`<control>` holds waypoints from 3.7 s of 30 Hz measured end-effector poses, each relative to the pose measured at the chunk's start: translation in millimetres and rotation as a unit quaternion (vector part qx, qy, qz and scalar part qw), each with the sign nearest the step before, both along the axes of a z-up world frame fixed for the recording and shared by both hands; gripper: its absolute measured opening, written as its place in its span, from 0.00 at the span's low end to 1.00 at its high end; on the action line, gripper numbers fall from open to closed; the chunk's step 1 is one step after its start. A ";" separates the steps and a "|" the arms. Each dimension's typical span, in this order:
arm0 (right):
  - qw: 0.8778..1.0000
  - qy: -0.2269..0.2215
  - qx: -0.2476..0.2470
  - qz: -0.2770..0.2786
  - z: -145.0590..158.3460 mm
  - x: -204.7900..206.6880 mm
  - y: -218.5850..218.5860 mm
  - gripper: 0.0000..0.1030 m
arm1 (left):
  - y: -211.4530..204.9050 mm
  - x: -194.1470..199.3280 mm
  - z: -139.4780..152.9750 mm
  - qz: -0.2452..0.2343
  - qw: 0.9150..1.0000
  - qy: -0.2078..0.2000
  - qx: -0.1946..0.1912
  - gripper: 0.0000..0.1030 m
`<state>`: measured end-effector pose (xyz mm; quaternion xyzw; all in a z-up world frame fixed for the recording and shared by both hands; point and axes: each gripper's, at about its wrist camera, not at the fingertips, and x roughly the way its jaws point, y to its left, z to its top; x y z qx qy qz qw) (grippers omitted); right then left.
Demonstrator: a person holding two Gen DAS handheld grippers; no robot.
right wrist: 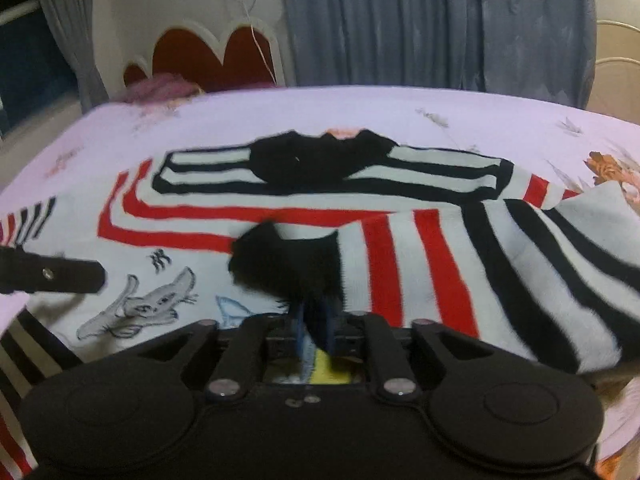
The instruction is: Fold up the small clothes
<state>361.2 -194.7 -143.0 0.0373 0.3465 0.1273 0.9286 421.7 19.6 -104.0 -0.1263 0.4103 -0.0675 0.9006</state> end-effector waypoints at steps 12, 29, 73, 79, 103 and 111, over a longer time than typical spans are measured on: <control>0.989 -0.086 0.048 -0.114 49.4 -49.2 -80.4 0.20 | -65.8 48.4 -22.3 -0.065 0.992 0.029 -0.108 0.63; 0.963 -0.035 0.089 -0.253 24.7 -53.9 -164.4 0.22 | -7.1 47.9 -8.8 -0.014 0.999 -0.044 0.018 0.05; 1.000 -0.024 0.002 -0.010 4.3 79.0 -111.1 0.21 | -97.4 79.2 -5.3 -0.071 0.991 -0.094 0.059 0.40; 0.997 -0.025 -0.057 0.047 -0.3 88.0 -92.0 0.22 | -104.4 103.8 -25.4 -0.089 0.988 -0.077 0.099 0.42; 0.999 -0.004 -0.030 -0.040 22.0 -7.6 -105.7 0.14 | -158.5 21.3 -10.3 -0.177 0.976 -0.095 0.079 0.44; 0.998 0.014 -0.031 -0.044 18.8 -28.5 -107.2 0.16 | -139.6 23.4 -11.1 -0.165 0.976 -0.104 0.096 0.44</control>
